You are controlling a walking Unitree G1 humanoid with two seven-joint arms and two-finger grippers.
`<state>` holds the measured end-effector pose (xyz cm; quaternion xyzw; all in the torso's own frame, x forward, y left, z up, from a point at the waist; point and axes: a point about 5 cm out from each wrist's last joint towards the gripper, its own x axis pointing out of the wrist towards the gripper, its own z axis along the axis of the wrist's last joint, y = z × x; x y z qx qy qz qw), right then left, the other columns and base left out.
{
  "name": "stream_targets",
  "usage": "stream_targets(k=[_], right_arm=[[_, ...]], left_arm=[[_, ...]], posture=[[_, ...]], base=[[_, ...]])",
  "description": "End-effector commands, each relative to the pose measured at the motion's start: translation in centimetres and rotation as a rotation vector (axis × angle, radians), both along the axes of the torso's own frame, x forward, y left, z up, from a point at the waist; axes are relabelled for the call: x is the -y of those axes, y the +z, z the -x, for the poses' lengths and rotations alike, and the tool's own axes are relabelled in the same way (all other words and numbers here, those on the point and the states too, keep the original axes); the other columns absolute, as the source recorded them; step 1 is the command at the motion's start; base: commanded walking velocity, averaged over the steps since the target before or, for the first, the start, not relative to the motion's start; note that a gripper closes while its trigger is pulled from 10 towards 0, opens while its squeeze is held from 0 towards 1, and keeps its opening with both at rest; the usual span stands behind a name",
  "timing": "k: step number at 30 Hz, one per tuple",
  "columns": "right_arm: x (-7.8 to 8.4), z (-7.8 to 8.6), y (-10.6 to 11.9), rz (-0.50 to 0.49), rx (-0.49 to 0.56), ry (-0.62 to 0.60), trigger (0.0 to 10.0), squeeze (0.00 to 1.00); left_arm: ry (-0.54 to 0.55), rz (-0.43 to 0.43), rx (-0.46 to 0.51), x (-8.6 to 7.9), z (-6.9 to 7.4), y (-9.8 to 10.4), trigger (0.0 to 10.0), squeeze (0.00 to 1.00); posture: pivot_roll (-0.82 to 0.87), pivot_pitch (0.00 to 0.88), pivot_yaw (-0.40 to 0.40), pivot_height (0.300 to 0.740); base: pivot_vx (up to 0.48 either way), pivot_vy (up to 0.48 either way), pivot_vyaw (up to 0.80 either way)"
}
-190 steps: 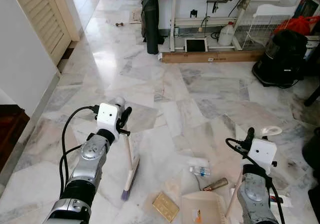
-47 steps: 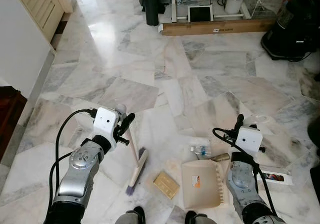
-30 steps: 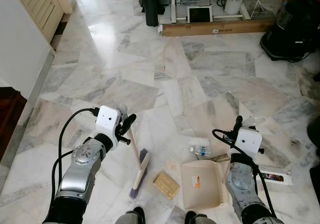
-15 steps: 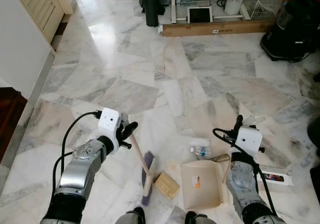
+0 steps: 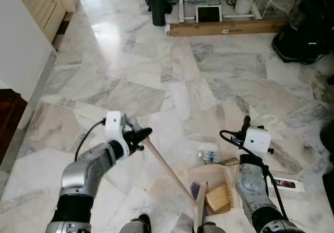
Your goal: Sweep floor
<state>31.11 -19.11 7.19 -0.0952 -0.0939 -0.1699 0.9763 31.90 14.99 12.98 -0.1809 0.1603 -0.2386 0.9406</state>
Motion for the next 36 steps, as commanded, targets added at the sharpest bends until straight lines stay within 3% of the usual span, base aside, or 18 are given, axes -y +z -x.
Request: stream_targets(k=[1, 6, 11, 16, 26, 29, 36], right_arm=[[-0.4, 0.6, -1.6, -0.010, -0.087, 0.014, 10.0, 0.00], [-0.4, 0.3, -1.3, -0.011, -0.085, 0.018, 10.0, 0.00], [0.8, -0.5, 0.1, -0.061, -0.029, -0.019, 10.0, 0.00], [1.5, -0.8, 1.0, -0.082, 0.019, -0.047, 10.0, 0.00], [1.9, -0.6, 2.1, -0.111, 0.101, -0.057, 10.0, 0.00], [2.2, -0.4, 2.4, -0.120, 0.126, -0.077, 10.0, 0.00], [2.9, -0.7, 3.9, -0.109, 0.186, -0.087, 10.0, 0.00]], left_arm=[[-0.035, 0.081, -0.034, 0.6, 0.3, -0.2, 10.0, 0.00], [-0.001, 0.054, 0.021, 0.2, -0.2, 0.5, 10.0, 0.00], [0.106, -0.018, 0.276, 0.0, -1.4, 3.6, 10.0, 0.00], [0.128, -0.068, 0.382, 0.9, -1.7, 4.5, 10.0, 0.00], [0.212, -0.099, 0.504, 1.1, -3.3, 5.6, 10.0, 0.00], [0.235, -0.224, 0.561, 1.2, -3.4, 5.2, 10.0, 0.00], [0.270, -0.340, 0.625, 2.4, -3.7, 3.9, 10.0, 0.00]], posture=[[0.22, 0.210, 0.046, 0.740], [0.22, 0.192, 0.044, 0.740], [0.20, 0.139, 0.029, 0.740], [0.18, 0.090, 0.015, 0.740], [0.15, 0.000, 0.007, 0.740], [0.14, 0.000, -0.002, 0.740], [0.09, 0.000, -0.011, 0.740]], base=[[0.000, 0.000, 0.00], [0.000, 0.000, 0.00], [0.000, 0.000, 0.00], [0.000, 0.000, 0.00], [0.000, 0.000, 0.00], [0.000, 0.000, 0.00], [0.000, 0.000, 0.00]])
